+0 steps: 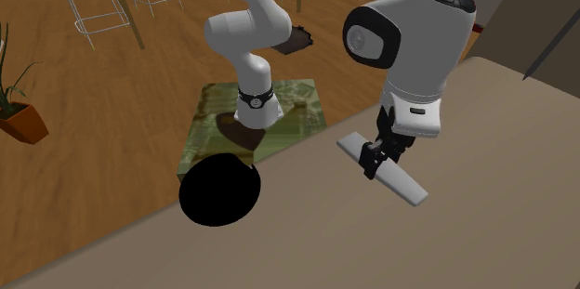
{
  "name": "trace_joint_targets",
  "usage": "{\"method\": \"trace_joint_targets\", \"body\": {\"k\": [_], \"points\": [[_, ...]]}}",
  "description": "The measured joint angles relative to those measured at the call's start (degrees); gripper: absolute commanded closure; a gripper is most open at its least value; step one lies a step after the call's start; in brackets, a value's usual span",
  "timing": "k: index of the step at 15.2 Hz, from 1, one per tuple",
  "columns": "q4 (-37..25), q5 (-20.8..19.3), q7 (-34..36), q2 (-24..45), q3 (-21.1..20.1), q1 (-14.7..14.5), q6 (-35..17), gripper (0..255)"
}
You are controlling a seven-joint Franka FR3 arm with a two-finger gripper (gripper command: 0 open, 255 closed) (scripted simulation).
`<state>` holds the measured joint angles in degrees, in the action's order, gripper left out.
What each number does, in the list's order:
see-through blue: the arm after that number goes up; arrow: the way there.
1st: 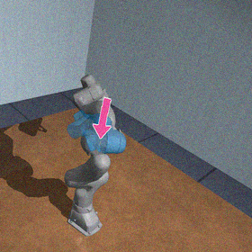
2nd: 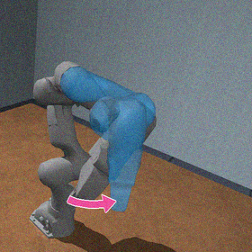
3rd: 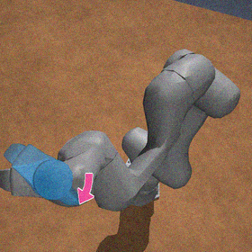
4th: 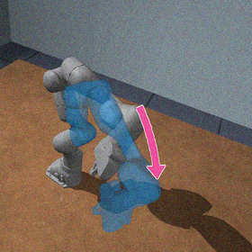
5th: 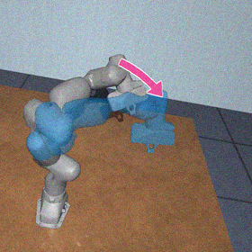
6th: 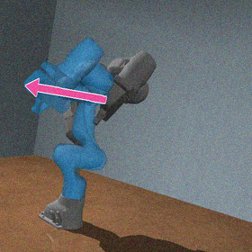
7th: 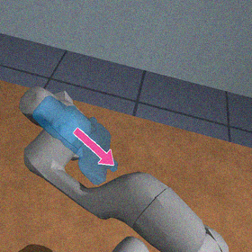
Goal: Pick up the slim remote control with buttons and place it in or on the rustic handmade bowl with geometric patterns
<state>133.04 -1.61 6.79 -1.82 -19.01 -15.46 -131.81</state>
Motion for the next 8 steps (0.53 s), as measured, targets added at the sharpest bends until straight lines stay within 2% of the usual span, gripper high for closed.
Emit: {"method": "trace_joint_targets", "body": {"k": [8], "points": [[-2.9, 1.6, -1.3, -3.6, 0.2, -0.1, 6.3, 255]]}}
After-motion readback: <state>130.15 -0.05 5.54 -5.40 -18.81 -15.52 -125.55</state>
